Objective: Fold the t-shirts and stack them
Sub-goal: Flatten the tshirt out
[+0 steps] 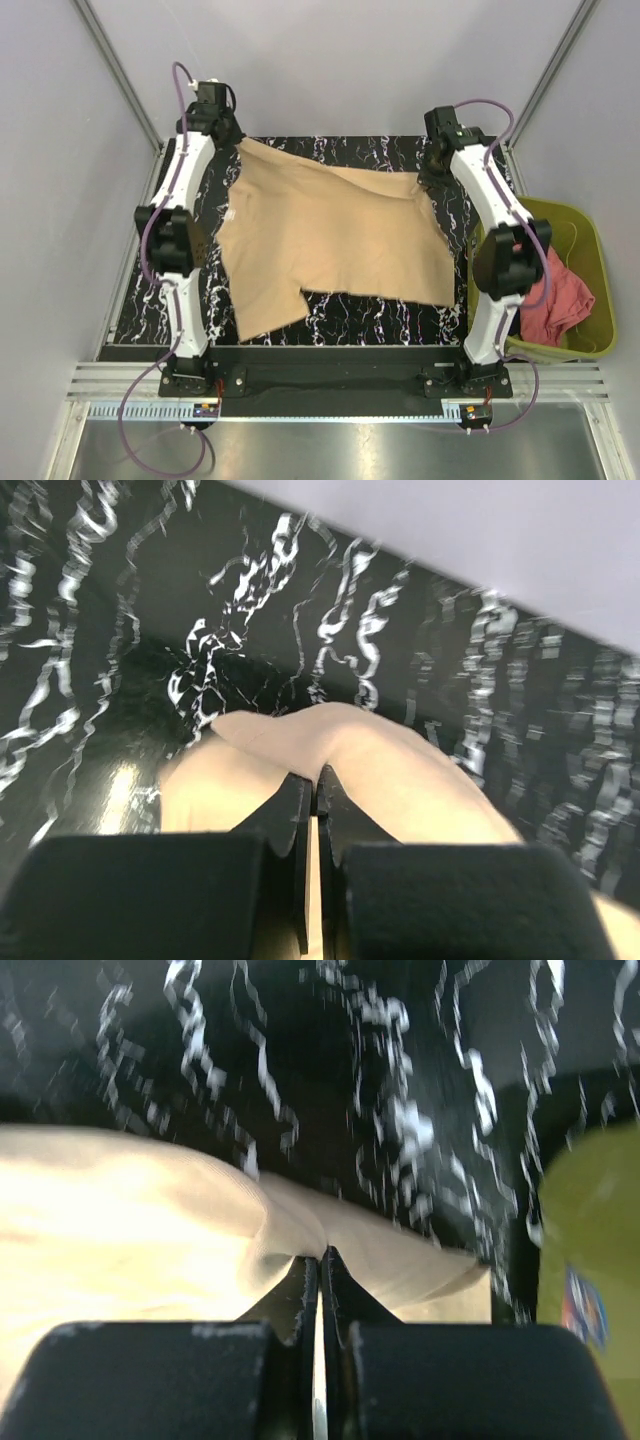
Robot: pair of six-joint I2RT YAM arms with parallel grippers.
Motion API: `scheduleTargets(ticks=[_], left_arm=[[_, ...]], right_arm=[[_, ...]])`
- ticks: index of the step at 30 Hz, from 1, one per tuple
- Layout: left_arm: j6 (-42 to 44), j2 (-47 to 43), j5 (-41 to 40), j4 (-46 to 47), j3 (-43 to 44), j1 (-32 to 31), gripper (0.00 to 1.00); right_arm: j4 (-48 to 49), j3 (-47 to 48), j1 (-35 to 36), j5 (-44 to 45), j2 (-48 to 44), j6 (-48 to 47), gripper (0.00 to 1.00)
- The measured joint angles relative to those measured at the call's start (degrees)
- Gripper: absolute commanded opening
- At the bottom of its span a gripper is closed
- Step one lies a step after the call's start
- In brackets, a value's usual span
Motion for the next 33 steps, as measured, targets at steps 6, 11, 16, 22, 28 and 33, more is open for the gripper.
scheduleTargets(ticks=[6, 11, 16, 22, 28, 33], left_arm=[[0.9, 8.2, 1.6, 0.9, 1.3, 1.0, 0.04], [1.7, 8.3, 4.1, 3.9, 0.5, 1.5, 0.2], [2.1, 8.3, 7.3, 6.5, -0.4, 1.5, 0.42], [1.5, 5.9, 10.3, 8.9, -8.2, 1.5, 0.69], [1.7, -9.5, 11.4, 8.2, -33.6, 0.9, 0.61], [-1.1, -28.7, 15.0, 7.5, -55.4, 0.5, 0.58]], right_arm=[[1.4, 11.3, -1.5, 0.1, 16.5, -2.4, 0.0], [1.0, 17.0, -2.1, 0.0, 24.5, -2.9, 0.0], [-0.8, 25.4, -3.5, 0.1, 30.1, -3.2, 0.1], [-2.0, 34.0, -5.3, 1.1, 33.8, -3.9, 0.53], [-5.6, 31.6, -6.2, 1.2, 32.5, -2.9, 0.65], [-6.5, 16.9, -3.9, -1.7, 24.7, -2.9, 0.68]])
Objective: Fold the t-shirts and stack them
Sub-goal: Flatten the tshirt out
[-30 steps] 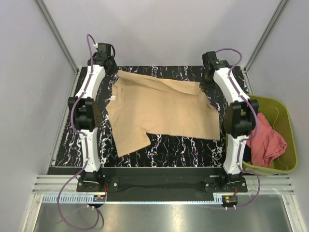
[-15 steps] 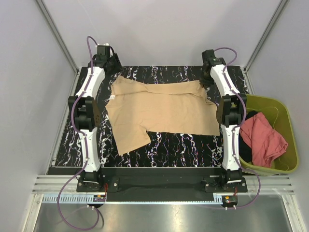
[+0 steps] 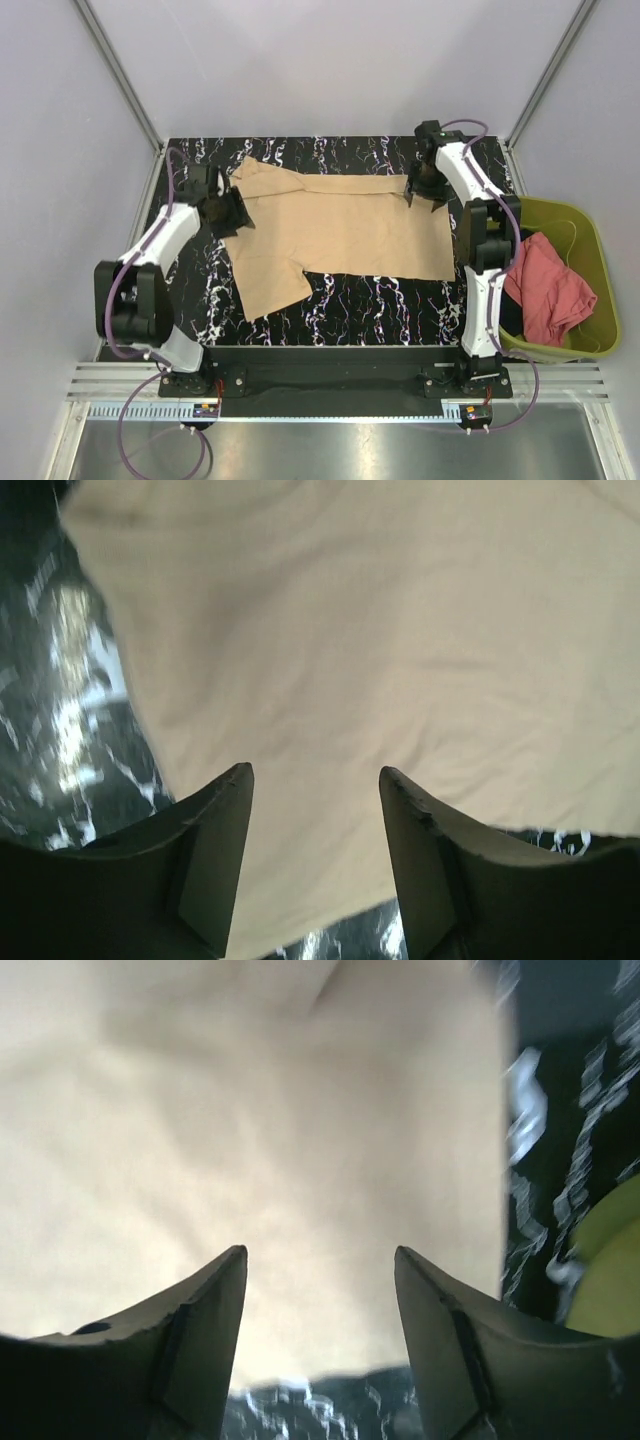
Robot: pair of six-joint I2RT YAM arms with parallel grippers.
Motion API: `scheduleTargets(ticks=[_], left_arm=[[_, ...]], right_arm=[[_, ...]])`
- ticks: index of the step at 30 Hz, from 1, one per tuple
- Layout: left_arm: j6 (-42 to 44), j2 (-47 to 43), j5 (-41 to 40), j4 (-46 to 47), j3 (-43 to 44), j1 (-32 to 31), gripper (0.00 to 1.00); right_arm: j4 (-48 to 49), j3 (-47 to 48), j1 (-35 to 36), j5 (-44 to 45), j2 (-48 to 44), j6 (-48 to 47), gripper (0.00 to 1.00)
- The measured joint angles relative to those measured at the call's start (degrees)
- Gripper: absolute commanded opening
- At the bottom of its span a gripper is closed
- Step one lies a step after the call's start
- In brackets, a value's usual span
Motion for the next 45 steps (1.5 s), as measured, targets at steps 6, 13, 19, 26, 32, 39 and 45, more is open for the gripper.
scheduleTargets(ticks=[6, 13, 19, 26, 32, 39, 45], left_arm=[[-4.9, -5.7, 2.0, -1.8, -12.6, -0.2, 0.57], [-8.9, -5.7, 2.5, -2.9, -19.2, -0.2, 0.55], [-10.1, -3.2, 4.1, -1.1, -18.5, -0.1, 0.58], [-14.2, -0.7, 5.9, 0.8, -20.7, 3.4, 0.6], [-18.1, -3.2, 11.0, 1.6, -25.0, 11.0, 0.6], [-18.5, -13.0, 8.1, -2.9, -32.3, 15.0, 0.61], [-15.3, -19.4, 4.9, -8.3, -33.2, 15.0, 0.63]], right_arm=[[5.7, -23.1, 7.7, -9.1, -18.7, 0.4, 0.68], [11.0, -40.2, 6.9, -15.8, -33.6, 2.3, 0.63], [14.5, -46.8, 6.6, -19.6, -32.7, 3.4, 0.59], [17.6, -46.0, 6.7, -20.0, -27.4, 2.9, 0.49], [20.4, -44.9, 7.1, -20.8, -22.5, 2.9, 0.46], [22.9, -45.5, 10.7, -21.3, -20.9, 3.1, 0.46], [24.6, -52.2, 11.7, -22.8, -23.6, 3.5, 0.51]])
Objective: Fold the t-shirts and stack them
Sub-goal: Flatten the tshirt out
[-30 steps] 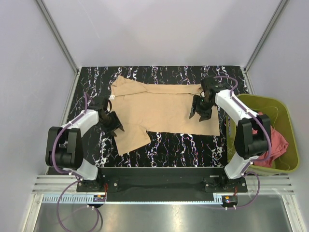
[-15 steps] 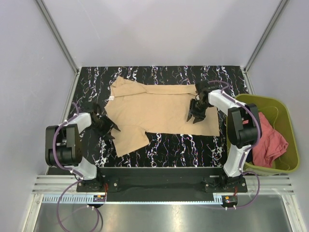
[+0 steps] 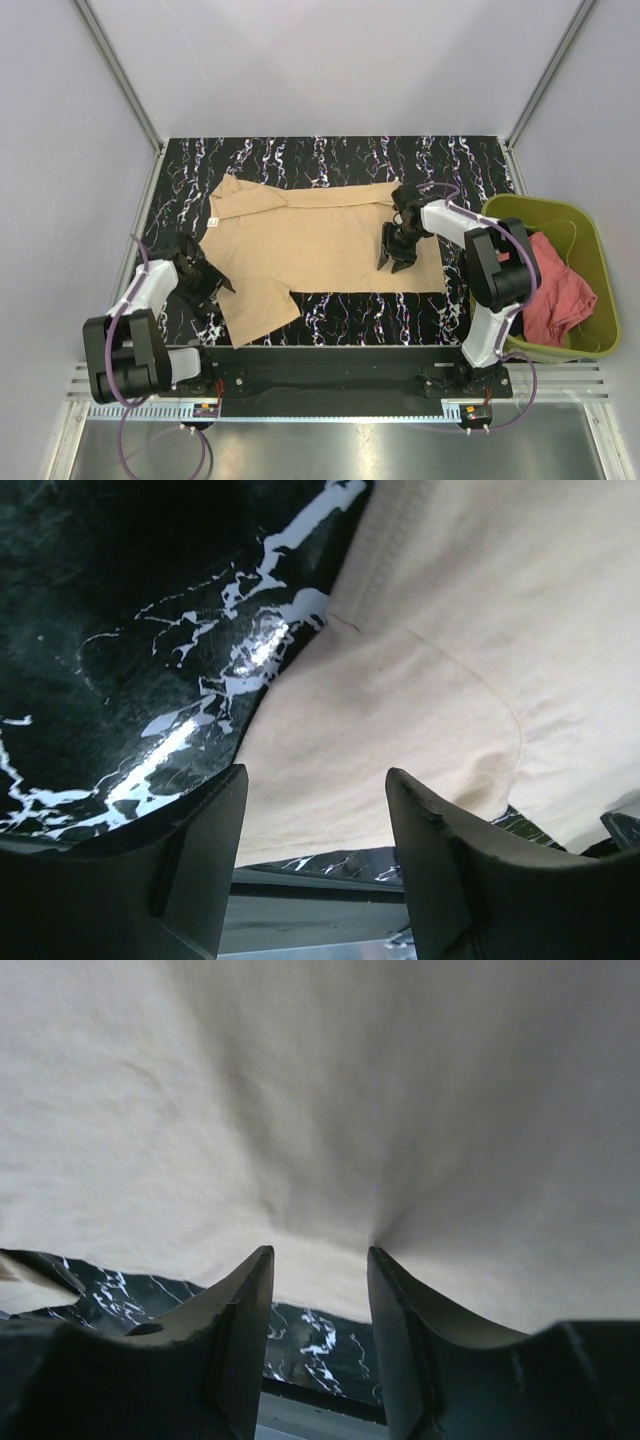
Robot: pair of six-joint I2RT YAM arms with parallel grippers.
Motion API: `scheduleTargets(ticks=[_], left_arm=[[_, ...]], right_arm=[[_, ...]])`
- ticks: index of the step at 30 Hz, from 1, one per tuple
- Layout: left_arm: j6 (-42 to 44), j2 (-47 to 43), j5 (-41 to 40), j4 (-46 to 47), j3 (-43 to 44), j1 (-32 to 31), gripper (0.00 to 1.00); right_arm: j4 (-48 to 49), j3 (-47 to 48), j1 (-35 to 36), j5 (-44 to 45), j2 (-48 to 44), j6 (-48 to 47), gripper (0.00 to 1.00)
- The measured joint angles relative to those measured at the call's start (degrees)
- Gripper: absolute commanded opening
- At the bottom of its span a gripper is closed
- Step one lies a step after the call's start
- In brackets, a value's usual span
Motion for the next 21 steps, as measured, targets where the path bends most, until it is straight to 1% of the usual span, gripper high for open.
scheduleTargets(ticks=[4, 6, 8, 11, 14, 18, 21], left_arm=[[1.6, -5.1, -1.4, -1.7, 1.0, 0.0, 0.66], [1.6, -6.5, -1.6, -1.7, 1.1, 0.0, 0.65], [1.7, -5.3, -0.6, -0.3, 1.1, -0.1, 0.6], [1.7, 0.3, 0.7, 2.4, 1.9, -1.0, 0.61], [1.7, 8.1, 1.3, 4.5, 4.9, -2.6, 0.63], [1.7, 18.2, 1.6, 4.9, 12.3, -2.6, 0.64], [1.4, 24.0, 2.8, 4.2, 18.3, -2.0, 0.64]], right_arm=[[-2.0, -1.7, 0.0, 0.9, -5.1, 0.1, 0.56], [-2.1, -1.6, 0.0, 1.0, -7.8, 0.0, 0.56], [-2.1, -1.3, 0.0, 1.0, -9.0, -0.2, 0.56], [-2.4, -0.3, 0.0, 1.0, -8.7, -0.4, 0.56], [-3.0, 0.2, -0.2, 1.1, -8.1, -0.4, 0.56], [-3.3, 0.6, -0.6, 2.1, -7.0, -0.8, 0.56], [-3.3, 1.9, -0.9, 3.4, -4.6, -1.8, 0.57]])
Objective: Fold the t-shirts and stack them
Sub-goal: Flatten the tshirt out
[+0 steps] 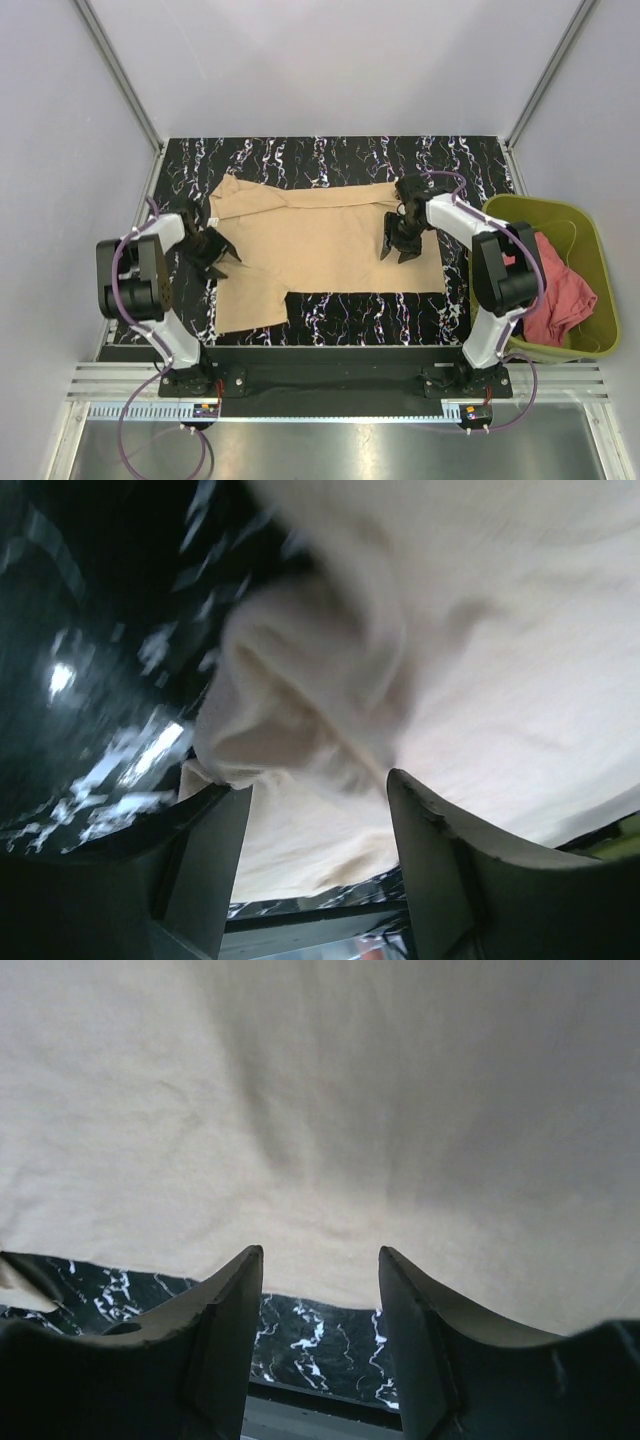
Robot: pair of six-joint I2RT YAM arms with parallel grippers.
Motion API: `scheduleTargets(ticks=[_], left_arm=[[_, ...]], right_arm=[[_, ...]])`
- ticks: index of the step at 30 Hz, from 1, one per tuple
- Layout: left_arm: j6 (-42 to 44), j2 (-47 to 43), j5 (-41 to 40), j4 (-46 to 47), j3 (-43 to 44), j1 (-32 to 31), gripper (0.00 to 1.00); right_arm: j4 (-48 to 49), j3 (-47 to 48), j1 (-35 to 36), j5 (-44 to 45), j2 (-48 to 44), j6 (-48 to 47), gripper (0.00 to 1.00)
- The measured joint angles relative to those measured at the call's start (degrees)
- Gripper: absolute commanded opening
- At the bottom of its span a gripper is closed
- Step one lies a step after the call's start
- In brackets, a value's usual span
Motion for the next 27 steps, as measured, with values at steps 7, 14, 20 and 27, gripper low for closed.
scheduleTargets(ticks=[7, 14, 20, 27], left_arm=[[0.4, 10.0, 0.7, -2.1, 13.0, 0.4, 0.63], [3.8, 7.6, -4.5, -2.8, 14.7, 0.5, 0.64], [4.9, -11.9, -9.5, -5.9, 2.8, 0.5, 0.61], [2.3, -20.6, -10.5, -11.5, -10.0, 0.9, 0.53]], right_arm=[[-0.2, 9.9, -0.2, 1.7, 12.1, -2.0, 0.59], [-3.8, 26.0, -0.7, 2.2, 22.3, -2.4, 0.61], [-6.6, 27.9, -1.1, 4.7, 21.4, -1.5, 0.78], [-9.1, 16.2, -1.2, 4.9, 5.4, 0.1, 0.79]])
